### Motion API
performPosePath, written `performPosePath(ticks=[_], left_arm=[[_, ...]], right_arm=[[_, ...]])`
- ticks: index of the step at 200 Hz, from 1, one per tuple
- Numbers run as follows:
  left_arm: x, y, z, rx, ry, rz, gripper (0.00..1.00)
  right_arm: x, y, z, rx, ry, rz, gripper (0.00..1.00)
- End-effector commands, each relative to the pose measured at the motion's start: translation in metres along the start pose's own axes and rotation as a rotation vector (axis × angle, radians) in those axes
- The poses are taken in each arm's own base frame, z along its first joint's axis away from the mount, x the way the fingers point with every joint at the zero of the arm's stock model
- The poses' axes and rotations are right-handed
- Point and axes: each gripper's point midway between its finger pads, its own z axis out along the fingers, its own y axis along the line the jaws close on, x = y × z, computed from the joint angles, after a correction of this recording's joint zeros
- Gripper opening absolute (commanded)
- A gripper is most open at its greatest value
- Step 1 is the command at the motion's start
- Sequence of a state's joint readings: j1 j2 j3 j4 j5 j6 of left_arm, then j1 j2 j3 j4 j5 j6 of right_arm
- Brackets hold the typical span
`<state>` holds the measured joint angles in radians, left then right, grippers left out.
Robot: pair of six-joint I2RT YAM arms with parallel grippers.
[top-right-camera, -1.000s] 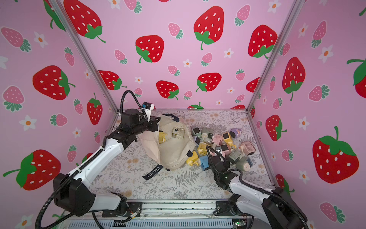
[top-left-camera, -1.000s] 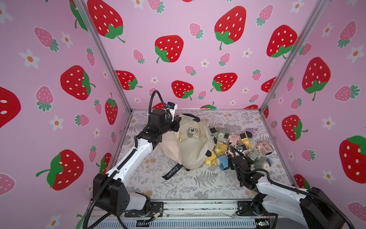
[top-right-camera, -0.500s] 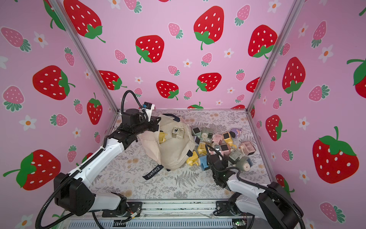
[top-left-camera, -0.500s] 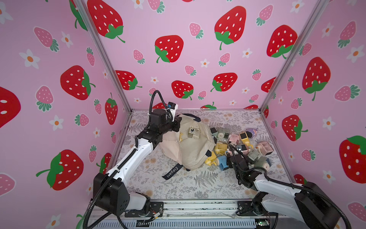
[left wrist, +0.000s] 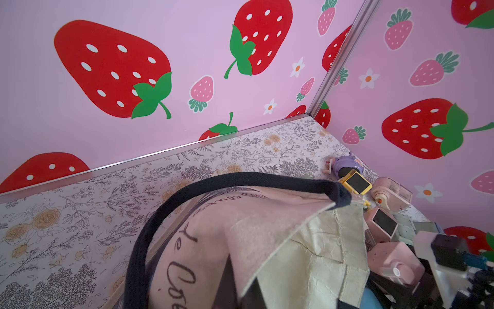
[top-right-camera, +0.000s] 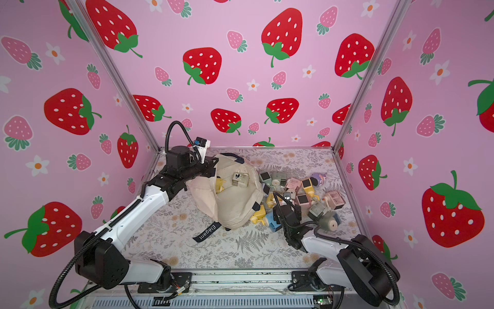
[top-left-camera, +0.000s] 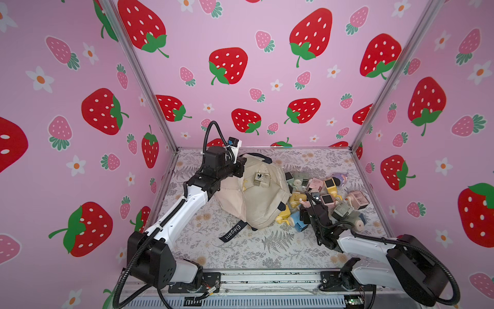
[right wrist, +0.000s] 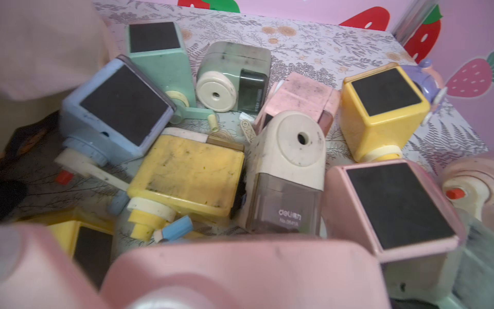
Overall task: Take out the pencil sharpeners from the tote bags
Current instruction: Adjust the pencil sharpener at the center of the board.
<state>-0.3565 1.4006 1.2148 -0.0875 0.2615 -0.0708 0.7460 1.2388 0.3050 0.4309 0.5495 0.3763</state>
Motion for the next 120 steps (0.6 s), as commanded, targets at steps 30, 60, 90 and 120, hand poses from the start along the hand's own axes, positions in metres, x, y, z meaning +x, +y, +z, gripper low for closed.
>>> performPosePath(ticks=[30,60,90,120], left_arm=[[-0.032,-0.01,-0.005,0.021,-0.077,0.05,0.02],[-0.031,-0.011,-0.005,0.023,-0.075,0.053,0.02],[-0.031,-0.012,-0.005,0.023,-0.076,0.053,0.03],[-0.031,-0.013,-0.003,0.027,-0.074,0.053,0.03]], right_arm=[[0.005,0.028,0.006,-0.14,0.015,-0.011,0.74],[0.006,0.038,0.009,-0.185,0.014,0.003,0.73],[0.006,0.043,0.01,-0.206,0.006,0.018,0.73],[0.016,0.05,0.018,-0.225,0.034,0.018,0.73]])
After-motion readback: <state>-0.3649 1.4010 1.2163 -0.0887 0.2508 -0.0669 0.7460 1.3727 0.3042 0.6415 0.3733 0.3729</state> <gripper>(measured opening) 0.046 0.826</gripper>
